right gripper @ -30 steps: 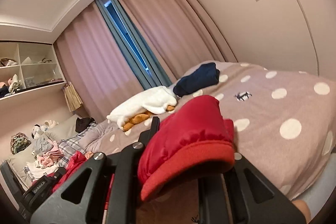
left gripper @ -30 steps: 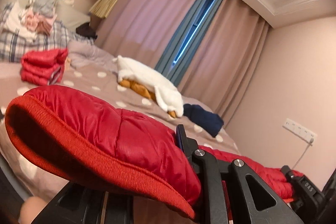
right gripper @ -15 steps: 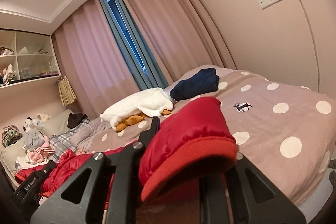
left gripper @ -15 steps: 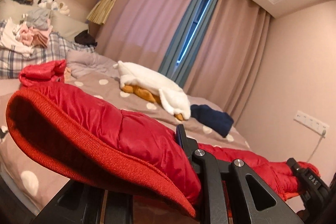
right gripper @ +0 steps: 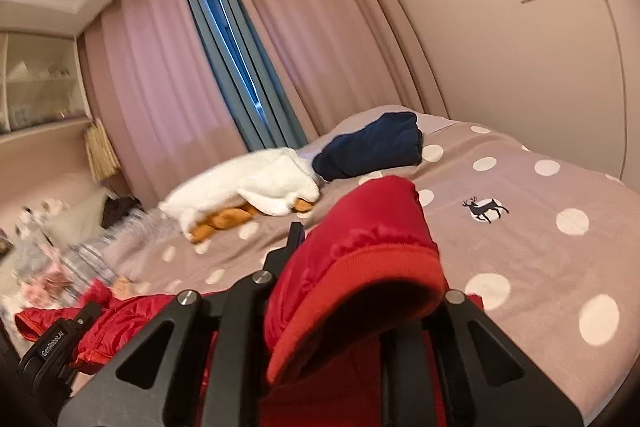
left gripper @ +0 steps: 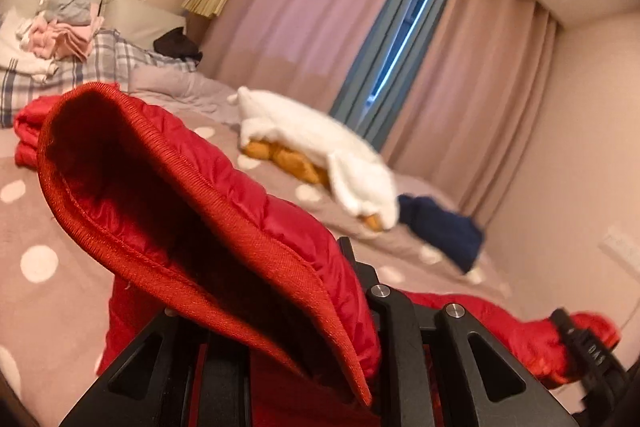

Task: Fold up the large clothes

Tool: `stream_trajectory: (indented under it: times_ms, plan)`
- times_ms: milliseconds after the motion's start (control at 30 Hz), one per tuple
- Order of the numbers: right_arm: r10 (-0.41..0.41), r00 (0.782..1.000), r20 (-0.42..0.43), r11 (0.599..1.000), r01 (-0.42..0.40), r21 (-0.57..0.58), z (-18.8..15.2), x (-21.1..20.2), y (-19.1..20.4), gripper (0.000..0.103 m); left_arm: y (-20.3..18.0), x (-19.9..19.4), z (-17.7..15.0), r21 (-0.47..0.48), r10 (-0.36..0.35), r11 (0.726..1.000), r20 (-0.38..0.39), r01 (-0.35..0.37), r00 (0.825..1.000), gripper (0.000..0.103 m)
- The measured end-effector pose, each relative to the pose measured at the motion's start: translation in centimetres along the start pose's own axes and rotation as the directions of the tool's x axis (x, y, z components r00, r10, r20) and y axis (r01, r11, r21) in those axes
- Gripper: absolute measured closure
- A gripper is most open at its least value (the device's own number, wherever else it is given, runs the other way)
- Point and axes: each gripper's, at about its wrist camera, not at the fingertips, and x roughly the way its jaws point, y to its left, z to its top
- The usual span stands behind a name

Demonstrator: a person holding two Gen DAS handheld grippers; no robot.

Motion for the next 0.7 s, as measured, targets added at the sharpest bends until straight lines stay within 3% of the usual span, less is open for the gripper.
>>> stream_trajectory:
  times_ms: [167,200,300,700]
  plan:
    - [-0.088,0.993,-0.081,0.991,0.079,-0.105,-2.9,4.8,1.0,0.085,2.2,4.4,-2.9,-0.006,0.039,0.999,-0.084,-0.04,0.996,0.085]
    - [-0.097,0.99,-0.101,0.989,0.085,-0.117,-3.2,5.3,0.8,0.085,2.4,5.1,-3.7,0.04,0.053,0.998,-0.121,-0.048,0.991,0.085]
    - [-0.139,0.982,-0.13,0.979,0.117,-0.168,-4.6,6.3,0.3,0.085,2.5,5.1,-5.3,0.108,0.128,0.987,-0.095,-0.117,0.987,0.085]
    - [-0.169,0.966,-0.196,0.981,0.147,-0.125,-5.6,6.5,-1.8,0.083,2.6,3.3,-6.5,0.176,0.156,0.975,-0.102,-0.137,0.982,0.085]
